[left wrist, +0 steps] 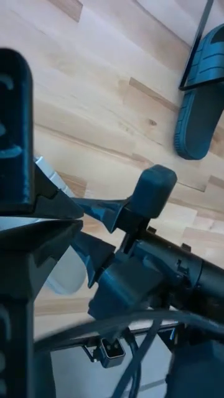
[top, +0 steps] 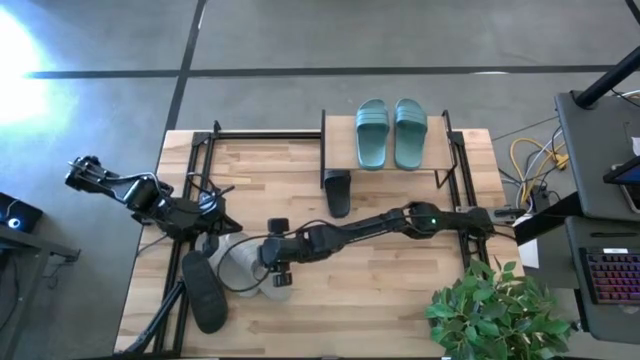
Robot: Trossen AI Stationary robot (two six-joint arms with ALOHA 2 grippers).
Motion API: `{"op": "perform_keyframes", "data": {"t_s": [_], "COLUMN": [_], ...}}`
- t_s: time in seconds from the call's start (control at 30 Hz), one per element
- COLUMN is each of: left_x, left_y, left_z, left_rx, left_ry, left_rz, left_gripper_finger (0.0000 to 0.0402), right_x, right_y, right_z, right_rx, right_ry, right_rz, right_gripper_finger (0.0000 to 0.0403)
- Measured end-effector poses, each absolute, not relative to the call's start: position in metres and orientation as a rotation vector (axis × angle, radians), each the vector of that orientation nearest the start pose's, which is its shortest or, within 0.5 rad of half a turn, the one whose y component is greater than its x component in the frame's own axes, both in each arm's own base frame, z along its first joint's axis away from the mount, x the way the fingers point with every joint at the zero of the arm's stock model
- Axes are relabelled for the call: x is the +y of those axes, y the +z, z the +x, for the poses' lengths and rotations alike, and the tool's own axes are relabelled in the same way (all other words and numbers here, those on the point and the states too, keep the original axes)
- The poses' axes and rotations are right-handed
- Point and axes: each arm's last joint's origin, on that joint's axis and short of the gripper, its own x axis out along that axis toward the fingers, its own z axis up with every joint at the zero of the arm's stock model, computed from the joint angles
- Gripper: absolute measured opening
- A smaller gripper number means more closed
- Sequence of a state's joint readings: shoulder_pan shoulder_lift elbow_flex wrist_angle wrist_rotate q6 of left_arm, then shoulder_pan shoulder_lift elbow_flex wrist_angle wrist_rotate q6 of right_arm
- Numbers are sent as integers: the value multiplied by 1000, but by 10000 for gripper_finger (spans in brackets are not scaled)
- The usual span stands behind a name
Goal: Pick and place slides into the shelf
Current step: Put the right gray slipper under the shelf
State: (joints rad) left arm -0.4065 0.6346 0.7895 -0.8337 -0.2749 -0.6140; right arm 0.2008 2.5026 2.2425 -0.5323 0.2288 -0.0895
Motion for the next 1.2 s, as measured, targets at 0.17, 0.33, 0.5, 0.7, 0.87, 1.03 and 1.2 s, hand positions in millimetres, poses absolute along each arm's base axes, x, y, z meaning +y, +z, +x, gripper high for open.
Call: {"op": "perform_keyframes", "data": {"t_s": [0.17,0.33,0.5,0.7,0.87,1.03,1.2], "left_x": [-38,-38,-38,-38,-38,-38,-38], "left_y": [295,295,295,295,295,295,295], "left_z": [109,109,109,109,109,109,109], "left_rx": [656,656,656,655,651,643,636], "left_ry": [77,77,78,78,80,96,100], "left_rz": [-369,-369,-371,-371,-371,-366,-358], "left_gripper_finger": [0,0,0,0,0,0,0], "right_x": [105,104,97,94,91,88,91], "right_y": [186,185,175,163,169,206,243], "right_z": [546,551,550,545,540,531,507], "right_rx": [715,624,654,718,748,759,864], "right_ry": [5,7,-29,-68,-275,-441,-540], "right_rz": [-258,-272,-276,-298,-353,-576,-806], "right_gripper_finger": [180,173,136,40,14,12,12]}}
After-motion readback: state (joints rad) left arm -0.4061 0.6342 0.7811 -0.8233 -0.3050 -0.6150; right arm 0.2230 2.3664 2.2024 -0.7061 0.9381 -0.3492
